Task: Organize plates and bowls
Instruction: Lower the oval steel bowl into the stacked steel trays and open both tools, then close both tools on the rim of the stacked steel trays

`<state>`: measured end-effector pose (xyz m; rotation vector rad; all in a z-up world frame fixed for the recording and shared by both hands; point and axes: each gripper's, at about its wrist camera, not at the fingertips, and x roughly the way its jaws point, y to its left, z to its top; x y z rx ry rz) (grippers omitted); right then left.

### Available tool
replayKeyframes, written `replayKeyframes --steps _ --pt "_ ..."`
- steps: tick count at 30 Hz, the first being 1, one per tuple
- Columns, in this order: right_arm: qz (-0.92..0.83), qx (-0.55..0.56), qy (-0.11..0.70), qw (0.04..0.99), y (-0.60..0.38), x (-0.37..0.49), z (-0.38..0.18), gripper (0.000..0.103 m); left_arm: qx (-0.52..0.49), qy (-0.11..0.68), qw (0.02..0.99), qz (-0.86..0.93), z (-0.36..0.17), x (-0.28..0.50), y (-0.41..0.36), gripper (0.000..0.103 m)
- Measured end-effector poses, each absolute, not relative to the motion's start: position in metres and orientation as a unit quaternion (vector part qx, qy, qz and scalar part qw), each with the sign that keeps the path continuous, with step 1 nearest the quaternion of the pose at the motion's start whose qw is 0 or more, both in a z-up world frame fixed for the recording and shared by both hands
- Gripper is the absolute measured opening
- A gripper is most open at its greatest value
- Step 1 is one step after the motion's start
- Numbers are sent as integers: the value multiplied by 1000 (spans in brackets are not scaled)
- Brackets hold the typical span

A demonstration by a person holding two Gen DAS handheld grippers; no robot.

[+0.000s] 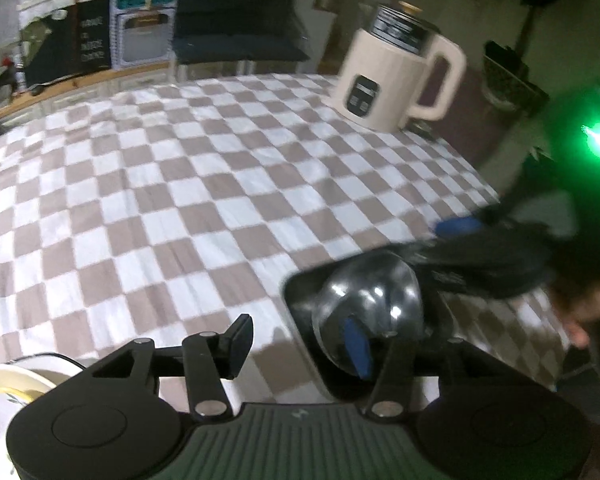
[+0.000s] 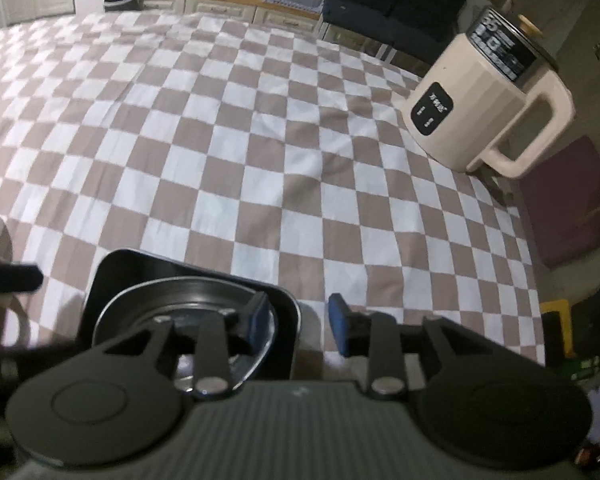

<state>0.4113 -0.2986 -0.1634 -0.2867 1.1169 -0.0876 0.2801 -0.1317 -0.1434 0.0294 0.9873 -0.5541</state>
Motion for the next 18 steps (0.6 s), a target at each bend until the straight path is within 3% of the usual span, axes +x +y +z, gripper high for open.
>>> replayKeyframes --steps 10,18 --pt "-14 -94 558 825 -327 391 -164 36 17 475 850 -225 -154 305 -132 51" --pt "20 -82 578 812 -327 388 -175 26 39 493 835 -242 -163 303 -144 49"
